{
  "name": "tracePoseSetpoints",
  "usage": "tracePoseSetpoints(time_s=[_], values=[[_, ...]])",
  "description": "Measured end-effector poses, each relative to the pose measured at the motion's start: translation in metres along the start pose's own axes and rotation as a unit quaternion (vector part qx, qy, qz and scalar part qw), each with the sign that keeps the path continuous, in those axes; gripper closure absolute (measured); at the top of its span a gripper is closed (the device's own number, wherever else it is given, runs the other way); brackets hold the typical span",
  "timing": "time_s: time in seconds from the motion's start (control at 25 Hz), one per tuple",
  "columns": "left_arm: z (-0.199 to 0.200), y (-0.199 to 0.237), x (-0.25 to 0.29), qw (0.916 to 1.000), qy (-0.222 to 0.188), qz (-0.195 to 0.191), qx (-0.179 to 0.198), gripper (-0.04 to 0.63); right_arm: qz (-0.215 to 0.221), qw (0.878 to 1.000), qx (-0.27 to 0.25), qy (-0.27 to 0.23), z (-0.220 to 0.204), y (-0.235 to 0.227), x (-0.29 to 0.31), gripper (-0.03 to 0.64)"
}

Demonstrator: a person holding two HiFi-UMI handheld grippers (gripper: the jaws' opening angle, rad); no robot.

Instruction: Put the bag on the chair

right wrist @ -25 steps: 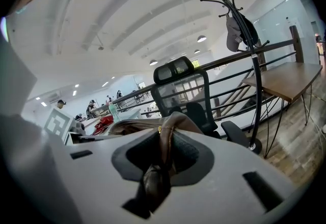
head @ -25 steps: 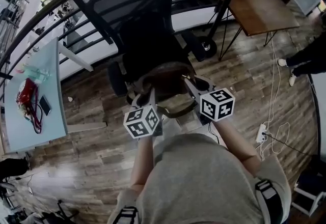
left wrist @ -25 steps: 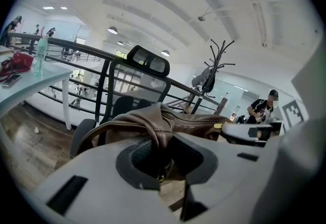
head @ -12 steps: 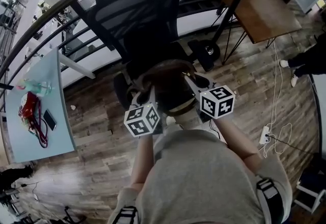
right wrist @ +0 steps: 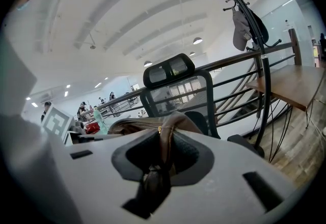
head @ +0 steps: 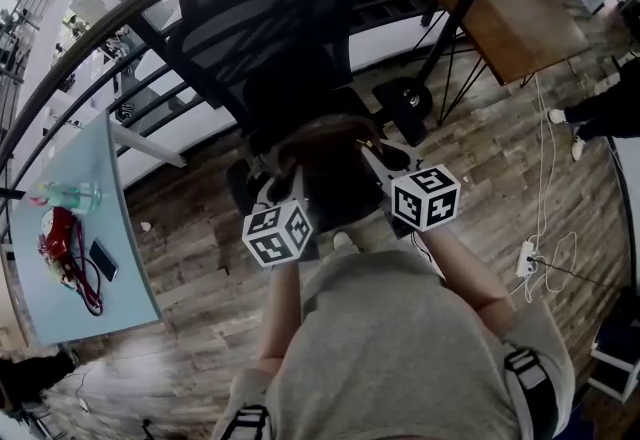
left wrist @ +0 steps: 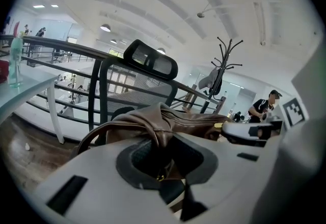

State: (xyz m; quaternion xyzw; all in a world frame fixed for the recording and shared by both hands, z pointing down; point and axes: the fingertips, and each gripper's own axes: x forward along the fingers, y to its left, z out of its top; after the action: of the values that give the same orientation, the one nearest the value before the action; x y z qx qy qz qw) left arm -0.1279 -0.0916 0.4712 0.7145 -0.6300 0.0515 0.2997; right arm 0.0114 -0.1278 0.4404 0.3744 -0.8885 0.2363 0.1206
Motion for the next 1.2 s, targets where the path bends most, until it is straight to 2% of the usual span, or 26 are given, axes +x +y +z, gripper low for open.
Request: tracePoseSetpoints(time_s=[0.32,0.68,1.2], values=[[-0.002,0.010,0.013,0.9999,0.008,-0.002,-0.006,0.541,-0.006,1.000,-0.006,0.011,0.000,-0.005,0.018,0.555],[-0.013,0.036,0.025,0.9992,0.016,0.025,-0.029,0.541,0.020,0.999,-0.015,0.046,-0.015,-0.009,0.051,0.555],[-0.036,0.054,0.068,0.9980,0.025,0.036,-0.045,0.541,0.021,0.996,-0.023,0.078,-0.034,-0.045,0.092,0.555]])
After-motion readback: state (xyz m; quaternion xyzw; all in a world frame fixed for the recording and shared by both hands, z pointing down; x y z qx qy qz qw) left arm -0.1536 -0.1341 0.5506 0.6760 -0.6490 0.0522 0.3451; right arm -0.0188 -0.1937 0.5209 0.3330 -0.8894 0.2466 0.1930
